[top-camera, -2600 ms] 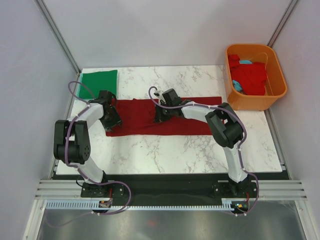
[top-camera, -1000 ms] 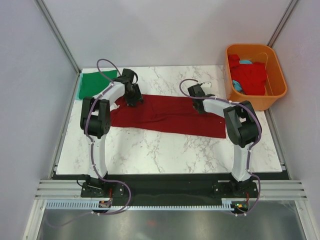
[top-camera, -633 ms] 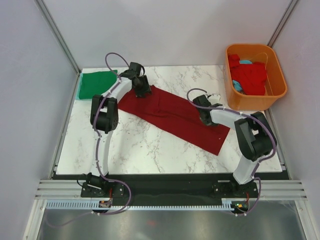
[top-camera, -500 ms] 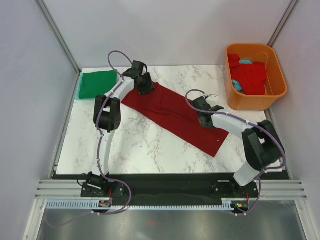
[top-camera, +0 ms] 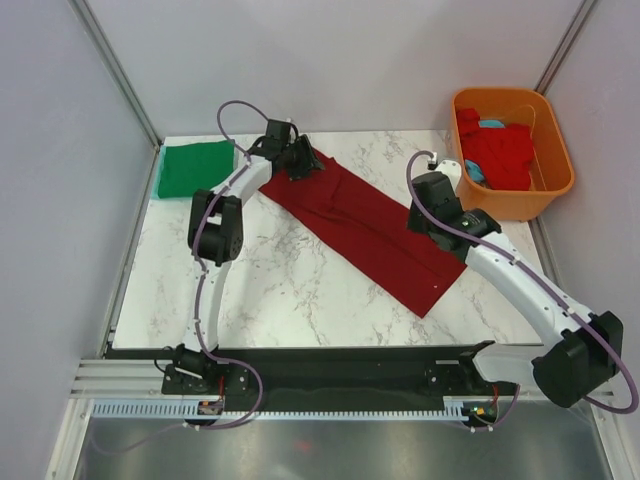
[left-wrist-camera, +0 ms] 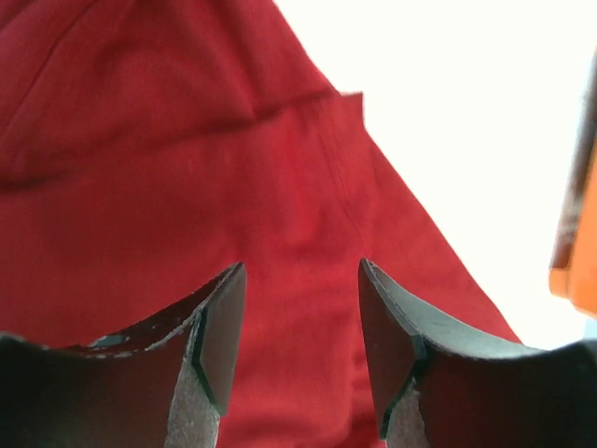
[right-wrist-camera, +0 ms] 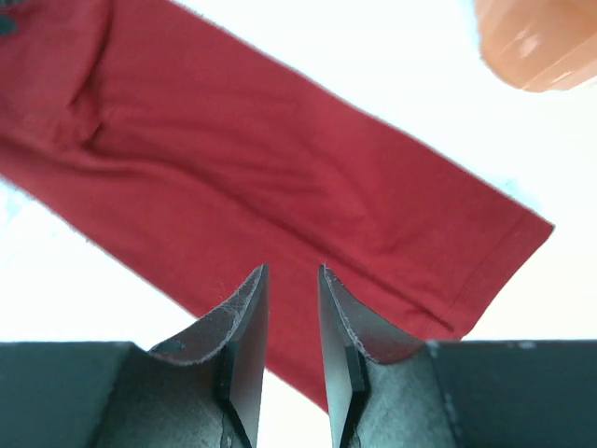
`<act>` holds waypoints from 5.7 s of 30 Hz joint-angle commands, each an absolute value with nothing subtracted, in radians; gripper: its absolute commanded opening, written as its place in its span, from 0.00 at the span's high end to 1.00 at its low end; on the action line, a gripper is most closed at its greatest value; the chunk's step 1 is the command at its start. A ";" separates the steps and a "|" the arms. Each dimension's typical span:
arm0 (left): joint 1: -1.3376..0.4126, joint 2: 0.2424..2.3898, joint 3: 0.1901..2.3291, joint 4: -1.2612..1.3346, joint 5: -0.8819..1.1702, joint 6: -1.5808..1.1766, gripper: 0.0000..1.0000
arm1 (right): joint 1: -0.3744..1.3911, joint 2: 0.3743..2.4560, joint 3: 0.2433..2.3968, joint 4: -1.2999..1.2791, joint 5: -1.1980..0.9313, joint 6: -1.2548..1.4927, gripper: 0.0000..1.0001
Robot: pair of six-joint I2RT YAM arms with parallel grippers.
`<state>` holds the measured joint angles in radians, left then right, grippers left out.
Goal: Fold and stack the t-shirts
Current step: Fold the tshirt
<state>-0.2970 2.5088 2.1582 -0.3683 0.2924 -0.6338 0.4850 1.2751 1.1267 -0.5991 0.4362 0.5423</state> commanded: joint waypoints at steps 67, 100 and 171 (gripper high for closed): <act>-0.664 1.200 0.601 -0.486 -0.156 -0.798 0.95 | 0.505 1.487 1.161 -0.241 -0.064 0.399 0.63; -0.476 0.952 0.778 -0.545 -0.055 -0.589 0.51 | 0.387 2.663 2.322 -0.215 -0.285 0.163 0.47; -0.647 2.288 1.904 -0.250 0.032 -0.612 0.86 | 0.193 2.471 2.138 -0.233 0.003 0.428 0.91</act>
